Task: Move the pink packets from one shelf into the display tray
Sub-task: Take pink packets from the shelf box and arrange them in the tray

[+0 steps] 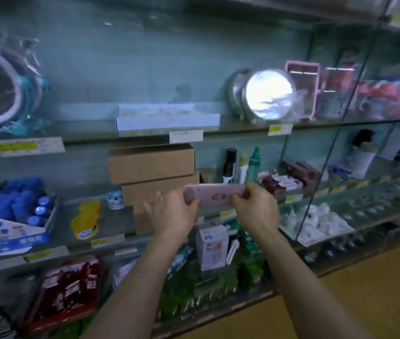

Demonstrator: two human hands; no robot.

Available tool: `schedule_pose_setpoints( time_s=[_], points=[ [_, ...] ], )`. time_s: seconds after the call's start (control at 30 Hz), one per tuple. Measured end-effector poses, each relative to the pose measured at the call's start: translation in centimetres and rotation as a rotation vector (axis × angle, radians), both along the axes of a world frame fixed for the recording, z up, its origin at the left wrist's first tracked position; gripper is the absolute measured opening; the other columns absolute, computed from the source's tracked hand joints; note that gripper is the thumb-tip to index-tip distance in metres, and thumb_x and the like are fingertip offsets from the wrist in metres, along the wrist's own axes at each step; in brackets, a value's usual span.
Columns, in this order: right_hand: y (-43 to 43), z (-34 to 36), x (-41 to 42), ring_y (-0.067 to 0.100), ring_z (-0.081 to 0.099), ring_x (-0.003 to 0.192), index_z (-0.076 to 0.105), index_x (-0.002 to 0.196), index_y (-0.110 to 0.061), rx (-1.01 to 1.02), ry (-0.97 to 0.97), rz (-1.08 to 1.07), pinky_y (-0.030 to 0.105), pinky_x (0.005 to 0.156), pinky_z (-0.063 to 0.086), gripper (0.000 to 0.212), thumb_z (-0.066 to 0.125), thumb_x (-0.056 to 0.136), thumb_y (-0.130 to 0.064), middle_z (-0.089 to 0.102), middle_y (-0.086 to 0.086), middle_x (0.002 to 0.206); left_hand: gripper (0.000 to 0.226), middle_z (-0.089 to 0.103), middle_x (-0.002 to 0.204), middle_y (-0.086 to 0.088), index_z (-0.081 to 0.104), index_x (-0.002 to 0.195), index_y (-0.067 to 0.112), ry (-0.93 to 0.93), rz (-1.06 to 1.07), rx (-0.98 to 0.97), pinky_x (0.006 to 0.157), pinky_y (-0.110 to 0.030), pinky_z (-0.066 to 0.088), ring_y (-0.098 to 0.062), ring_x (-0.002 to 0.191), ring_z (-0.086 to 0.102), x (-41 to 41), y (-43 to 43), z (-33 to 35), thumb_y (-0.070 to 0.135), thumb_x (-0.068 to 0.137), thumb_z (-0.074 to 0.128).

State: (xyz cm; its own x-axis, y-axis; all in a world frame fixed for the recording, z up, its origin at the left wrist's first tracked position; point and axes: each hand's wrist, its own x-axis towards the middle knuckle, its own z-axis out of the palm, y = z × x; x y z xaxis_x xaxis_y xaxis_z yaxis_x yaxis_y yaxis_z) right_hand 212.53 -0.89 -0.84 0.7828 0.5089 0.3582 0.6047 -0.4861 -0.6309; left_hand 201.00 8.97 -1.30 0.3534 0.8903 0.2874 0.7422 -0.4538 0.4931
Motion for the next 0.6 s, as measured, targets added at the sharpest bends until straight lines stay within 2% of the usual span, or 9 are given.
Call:
schedule_pose_setpoints(
  time_s=[0.1,0.2,0.33,0.47,0.6],
  points=[
    [-0.1,2.6,2.6,0.028,0.06,0.082,0.054,0.08,-0.017,0.037,-0.077,0.092,0.031,0.065,0.04,0.016,0.059,0.089,-0.029,0.062,0.003,0.079,0.027,0.067,0.109,-0.001,0.066,0.104,0.025,-0.033,0.025,0.088,0.114,-0.053,0.016,-0.025,0.12,0.05,1.4,-0.2,2.6,0.045,0.089,0.057],
    [0.2,5.2,4.3,0.029,0.061,0.086,0.059,0.084,-0.015,0.058,-0.132,0.163,0.029,0.065,0.037,0.015,0.058,0.088,-0.029,0.067,0.007,0.088,0.027,0.068,0.106,0.0,0.067,0.104,0.025,-0.029,0.053,0.186,0.111,-0.052,0.023,-0.023,0.114,0.053,1.9,-0.5,4.9,0.046,0.088,0.058],
    [1.2,8.8,5.9,0.03,0.062,0.086,0.061,0.084,-0.014,0.117,-0.157,0.294,0.033,0.069,0.048,0.015,0.06,0.086,-0.029,0.069,0.006,0.088,0.032,0.068,0.107,0.0,0.066,0.107,0.027,-0.003,0.105,0.286,0.109,-0.046,0.026,-0.023,0.112,0.054,2.0,0.1,8.4,0.05,0.086,0.058],
    [3.0,12.9,6.7,0.028,0.062,0.087,0.064,0.087,-0.015,0.152,-0.174,0.391,0.032,0.07,0.047,0.016,0.064,0.084,-0.032,0.067,0.004,0.088,0.03,0.071,0.102,0.002,0.068,0.099,0.024,-0.098,0.101,0.241,0.104,-0.042,0.035,-0.023,0.106,0.06,1.7,1.8,13.0,0.048,0.081,0.063],
    [5.3,16.5,6.9,0.026,0.06,0.087,0.064,0.087,-0.015,0.171,-0.188,0.454,0.032,0.073,0.047,0.016,0.064,0.085,-0.03,0.064,0.003,0.087,0.024,0.071,0.083,0.002,0.069,0.085,0.02,-0.11,0.096,0.238,0.095,-0.039,0.042,-0.024,0.089,0.064,1.3,3.6,17.1,0.043,0.079,0.065]
  ],
)
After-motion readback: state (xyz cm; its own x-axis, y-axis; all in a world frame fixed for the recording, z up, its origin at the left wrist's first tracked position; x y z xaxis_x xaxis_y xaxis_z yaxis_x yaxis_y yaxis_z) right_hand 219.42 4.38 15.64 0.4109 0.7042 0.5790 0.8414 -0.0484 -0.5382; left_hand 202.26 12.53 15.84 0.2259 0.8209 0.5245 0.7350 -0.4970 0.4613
